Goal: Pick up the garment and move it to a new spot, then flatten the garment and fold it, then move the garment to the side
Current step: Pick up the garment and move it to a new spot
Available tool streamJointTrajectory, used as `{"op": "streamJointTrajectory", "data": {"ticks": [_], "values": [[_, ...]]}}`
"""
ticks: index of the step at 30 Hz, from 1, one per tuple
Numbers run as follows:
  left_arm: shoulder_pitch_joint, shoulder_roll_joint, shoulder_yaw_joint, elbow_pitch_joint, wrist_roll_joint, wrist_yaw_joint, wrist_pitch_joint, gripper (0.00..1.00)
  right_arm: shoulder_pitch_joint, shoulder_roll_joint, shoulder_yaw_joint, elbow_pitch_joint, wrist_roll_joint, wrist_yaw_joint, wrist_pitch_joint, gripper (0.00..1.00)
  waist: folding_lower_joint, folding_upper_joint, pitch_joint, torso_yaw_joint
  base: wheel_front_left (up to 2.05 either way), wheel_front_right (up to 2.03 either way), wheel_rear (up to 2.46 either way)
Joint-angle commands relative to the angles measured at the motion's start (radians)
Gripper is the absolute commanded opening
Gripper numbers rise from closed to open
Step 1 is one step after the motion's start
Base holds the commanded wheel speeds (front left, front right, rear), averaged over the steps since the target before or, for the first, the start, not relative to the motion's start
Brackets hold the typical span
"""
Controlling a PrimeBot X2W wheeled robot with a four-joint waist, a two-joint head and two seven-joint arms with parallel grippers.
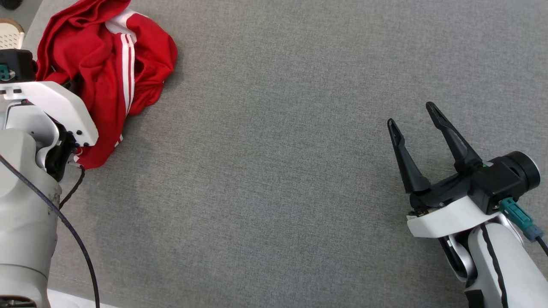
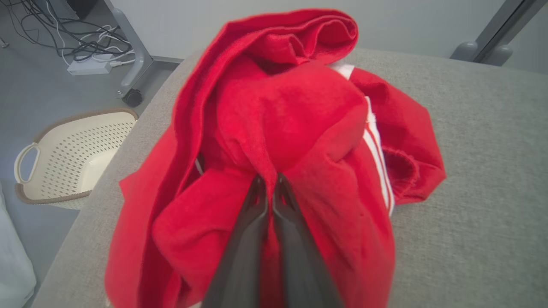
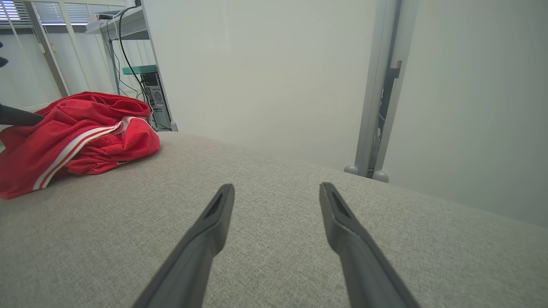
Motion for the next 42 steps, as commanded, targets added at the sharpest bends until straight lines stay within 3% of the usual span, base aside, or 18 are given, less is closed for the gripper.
{"op": "streamJointTrajectory", "data": {"ticks": [1,11,15,21,26,34,42], "values": [[-0.023,0.01,0.003,0.005,-0.007,0.001,-0.033,0.0,-0.003,-0.001,0.002,0.008,0.003,0.0,-0.002,1.0,0.0,0.0,-0.009,-0.001,0.0,0.0,0.0],[-0.04,0.032,0.045,-0.011,-0.007,0.065,-0.332,0.0,0.02,0.029,-0.002,0.033,0.006,0.0,-0.002,1.0,0.0,0.0,-0.103,-0.002,0.0,0.0,0.0],[-0.051,0.039,0.074,-0.075,-0.008,0.087,-0.403,0.0,0.035,0.046,-0.009,0.04,0.008,0.0,-0.002,1.0,0.0,0.0,-0.147,-0.006,0.0,0.0,0.0],[0.002,0.03,0.125,-0.305,0.033,0.102,-0.412,0.0,0.055,0.063,-0.02,0.041,0.011,0.0,-0.002,1.0,0.0,0.0,-0.194,-0.023,0.0,0.0,0.0],[0.084,-0.022,0.114,-0.507,0.091,0.064,-0.412,0.0,0.07,0.089,-0.042,0.043,0.014,0.0,-0.002,1.0,0.0,0.0,-0.253,-0.063,0.0,0.0,0.0],[0.136,-0.104,-0.001,-0.606,0.105,0.022,-0.411,0.0,0.079,0.112,-0.09,0.038,0.032,0.0,-0.002,1.0,0.0,0.0,-0.301,-0.148,0.0,0.0,0.0],[0.15,-0.166,-0.108,-0.674,0.064,0.007,-0.375,0.0,0.073,0.119,-0.119,0.029,0.024,0.0,-0.002,1.0,0.0,0.0,-0.3,-0.297,0.0,0.0,0.0]]}}
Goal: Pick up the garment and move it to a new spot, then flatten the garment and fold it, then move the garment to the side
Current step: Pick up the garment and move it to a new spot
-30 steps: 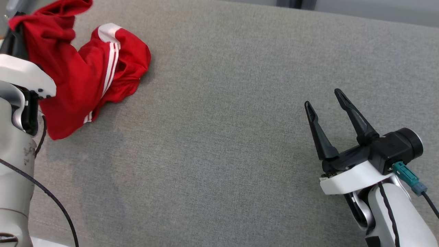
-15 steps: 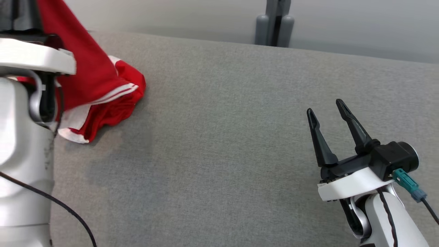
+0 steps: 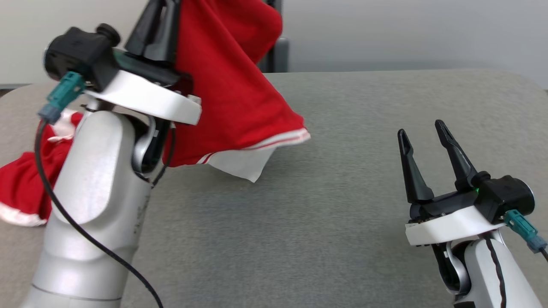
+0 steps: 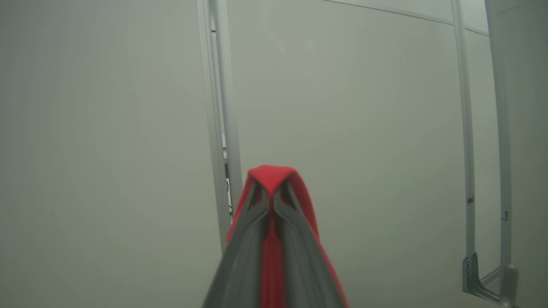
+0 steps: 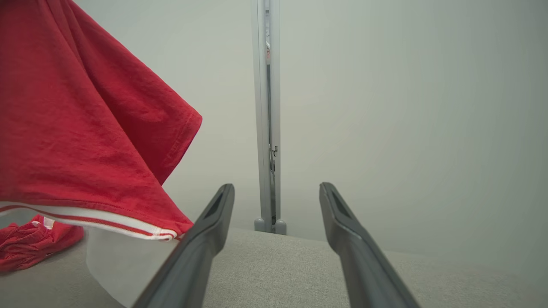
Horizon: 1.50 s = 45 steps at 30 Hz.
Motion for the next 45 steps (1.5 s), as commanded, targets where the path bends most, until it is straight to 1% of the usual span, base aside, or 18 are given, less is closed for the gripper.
{"op": "streamJointTrajectory", "data": {"ticks": [1,7,12,14,15,16,19,20,21,22,25,28,31,33,35,38,45], "values": [[0.003,-0.005,-0.017,-0.009,-0.01,-0.003,0.008,0.0,-0.003,-0.002,-0.01,-0.002,0.0,0.0,-0.002,1.0,0.0,0.0,0.007,-0.078,0.0,0.0,0.0],[0.008,-0.039,-0.109,0.003,0.005,-0.003,0.014,0.0,-0.021,-0.001,-0.025,-0.022,0.036,0.0,-0.002,1.0,0.0,0.0,0.049,-0.222,0.0,0.0,0.0],[0.021,-0.06,-0.207,0.094,0.011,0.004,0.016,0.0,-0.029,0.0,-0.036,-0.025,0.06,0.0,-0.002,1.0,0.0,0.0,0.093,-0.332,0.0,0.0,0.0],[0.025,-0.063,-0.249,0.141,0.015,0.013,0.006,0.0,-0.033,-0.001,-0.039,-0.024,0.073,0.0,-0.002,1.0,0.0,0.0,0.109,-0.371,0.0,0.0,0.0],[0.022,-0.066,-0.284,0.162,0.052,0.022,-0.002,0.0,-0.035,-0.001,-0.036,-0.022,0.078,0.0,-0.002,1.0,0.0,0.0,0.116,-0.39,0.0,0.0,0.0],[0.024,-0.067,-0.308,0.186,0.064,0.031,-0.009,0.0,-0.036,0.0,-0.034,-0.021,0.082,0.0,-0.002,1.0,0.0,0.0,0.123,-0.407,0.0,0.0,0.0],[0.047,-0.066,-0.372,0.251,0.059,0.055,-0.022,0.0,-0.041,0.0,-0.034,-0.018,0.094,0.0,-0.002,1.0,0.0,0.0,0.137,-0.446,0.0,0.0,0.0],[0.052,-0.068,-0.399,0.262,0.045,0.06,-0.027,0.36,-0.041,0.0,-0.036,-0.016,0.097,0.0,-0.002,1.0,0.0,0.0,0.139,-0.455,0.0,0.0,0.0],[0.059,-0.068,-0.426,0.275,0.028,0.066,-0.029,0.8,-0.041,-0.001,-0.04,-0.014,0.098,0.0,-0.002,1.0,0.0,0.0,0.14,-0.461,0.0,0.0,0.0],[0.064,-0.068,-0.454,0.287,0.012,0.069,-0.03,1.0,-0.041,-0.001,-0.045,-0.013,0.097,0.0,-0.002,1.0,0.0,0.0,0.14,-0.464,0.0,0.0,0.0],[0.074,-0.066,-0.535,0.319,-0.04,0.079,-0.032,1.0,-0.041,0.0,-0.05,-0.01,0.099,0.0,-0.002,1.0,0.0,0.0,0.141,-0.464,0.0,0.0,0.0],[0.055,-0.068,-0.589,0.328,-0.088,0.092,-0.035,1.0,-0.047,-0.001,-0.061,-0.009,0.093,0.0,-0.002,1.0,0.0,0.0,0.139,-0.443,0.0,0.0,0.0],[0.032,-0.068,-0.61,0.333,-0.124,0.114,-0.036,1.0,-0.046,-0.001,-0.07,-0.011,0.084,0.0,-0.002,1.0,0.0,0.0,0.13,-0.408,0.0,0.0,0.0],[0.021,-0.069,-0.602,0.313,-0.137,0.126,-0.037,1.0,-0.046,-0.001,-0.074,-0.013,0.074,0.0,-0.002,1.0,0.0,0.0,0.122,-0.38,0.0,0.0,0.0],[0.02,-0.068,-0.58,0.294,-0.141,0.139,-0.037,1.0,-0.045,-0.001,-0.077,-0.014,0.067,0.0,-0.002,1.0,0.0,0.0,0.11,-0.349,0.0,0.0,0.0],[0.033,-0.067,-0.515,0.254,-0.119,0.16,-0.036,1.0,-0.039,-0.001,-0.077,-0.022,0.056,0.0,-0.002,1.0,0.0,0.0,0.089,-0.299,0.0,0.0,0.0],[0.159,-0.014,-0.321,0.143,-0.055,0.201,-0.036,1.0,-0.009,-0.002,-0.074,-0.029,0.016,0.0,-0.002,1.0,0.0,0.0,0.029,-0.175,0.0,0.0,0.0]]}}
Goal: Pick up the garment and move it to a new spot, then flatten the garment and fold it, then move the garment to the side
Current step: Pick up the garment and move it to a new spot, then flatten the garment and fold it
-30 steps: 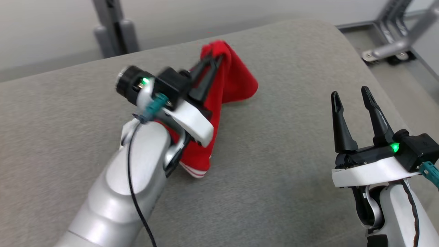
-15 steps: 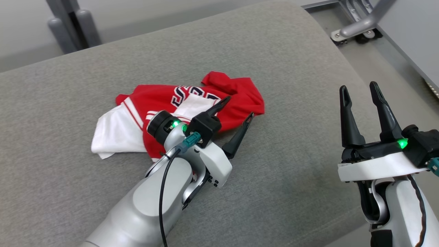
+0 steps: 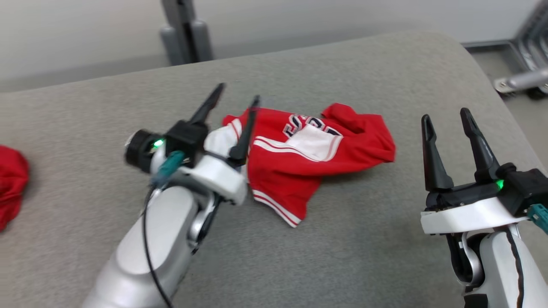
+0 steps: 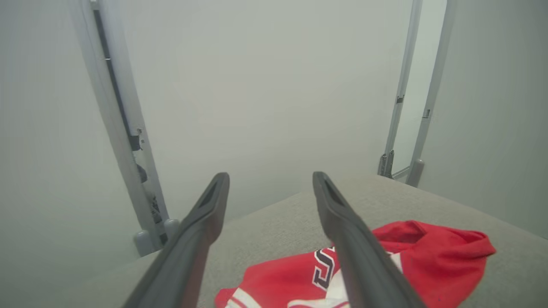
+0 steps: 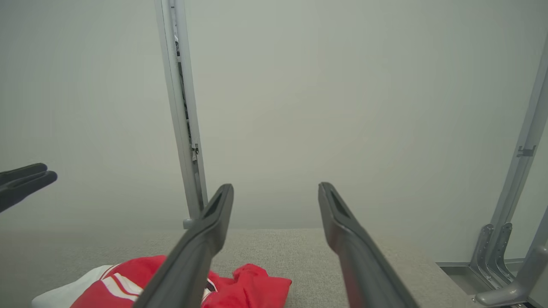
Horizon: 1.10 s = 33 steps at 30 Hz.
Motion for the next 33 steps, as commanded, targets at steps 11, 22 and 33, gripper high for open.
{"op": "streamJointTrajectory", "data": {"ticks": [11,22,33], "values": [[0.4,0.012,0.326,-0.155,0.081,-0.03,-0.003,1.0,0.08,-0.008,0.007,0.01,-0.057,0.0,-0.002,1.0,0.0,0.0,-0.114,0.208,0.0,0.0,0.0],[0.507,-0.039,0.442,-0.21,0.163,-0.083,-0.003,1.0,0.112,-0.018,0.002,0.032,-0.074,0.0,-0.002,1.0,0.0,0.0,-0.13,0.272,0.0,0.0,0.0],[0.509,-0.041,0.379,-0.215,0.12,-0.068,-0.003,1.0,0.062,-0.039,0.063,0.106,-0.07,0.0,-0.001,1.0,0.0,0.0,-0.122,0.326,0.0,0.0,0.0]]}}
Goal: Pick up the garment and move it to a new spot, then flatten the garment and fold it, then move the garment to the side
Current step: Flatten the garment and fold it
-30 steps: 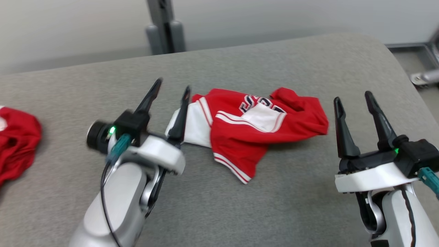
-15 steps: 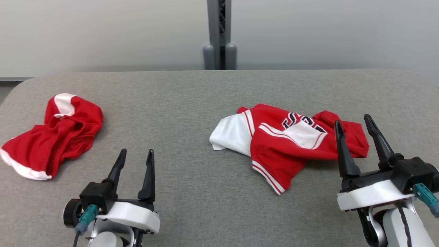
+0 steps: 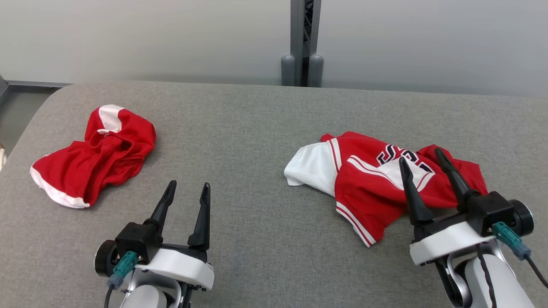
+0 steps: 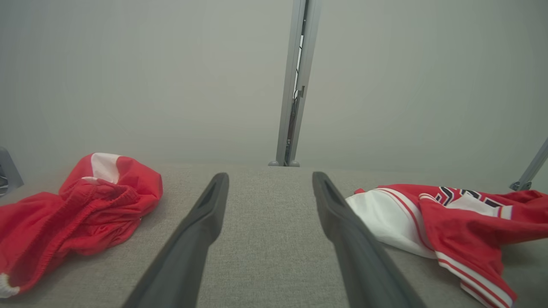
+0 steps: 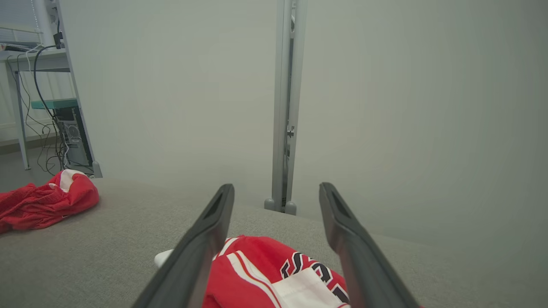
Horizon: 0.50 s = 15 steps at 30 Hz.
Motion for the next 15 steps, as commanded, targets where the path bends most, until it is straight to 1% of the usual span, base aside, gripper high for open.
{"op": "streamJointTrajectory", "data": {"ticks": [1,4,6,10,15], "values": [[0.001,0.003,-0.006,0.003,-0.012,0.007,-0.003,1.0,-0.019,-0.015,0.01,0.026,0.008,0.0,-0.002,1.0,0.0,0.0,0.008,0.015,0.0,0.0,0.0],[-0.012,0.003,-0.027,0.01,-0.016,0.01,-0.003,1.0,-0.067,-0.032,0.045,0.123,0.033,0.0,-0.002,1.0,0.0,0.0,0.023,0.038,0.0,0.0,0.0],[-0.019,0.003,-0.037,0.013,-0.023,0.012,-0.003,1.0,-0.11,-0.055,0.079,0.21,0.052,0.0,0.0,1.0,0.0,0.0,0.033,0.051,0.0,0.0,0.0],[-0.029,0.003,-0.059,0.016,-0.033,0.018,-0.003,1.0,-0.204,-0.086,0.148,0.374,0.063,0.0,0.034,1.0,0.0,0.0,0.053,0.072,0.0,0.0,0.0],[-0.039,0.003,-0.084,0.017,-0.044,0.024,-0.003,1.0,-0.284,-0.107,0.223,0.518,0.083,0.0,0.069,1.0,0.0,0.0,0.074,0.095,0.0,0.0,0.0]]}}
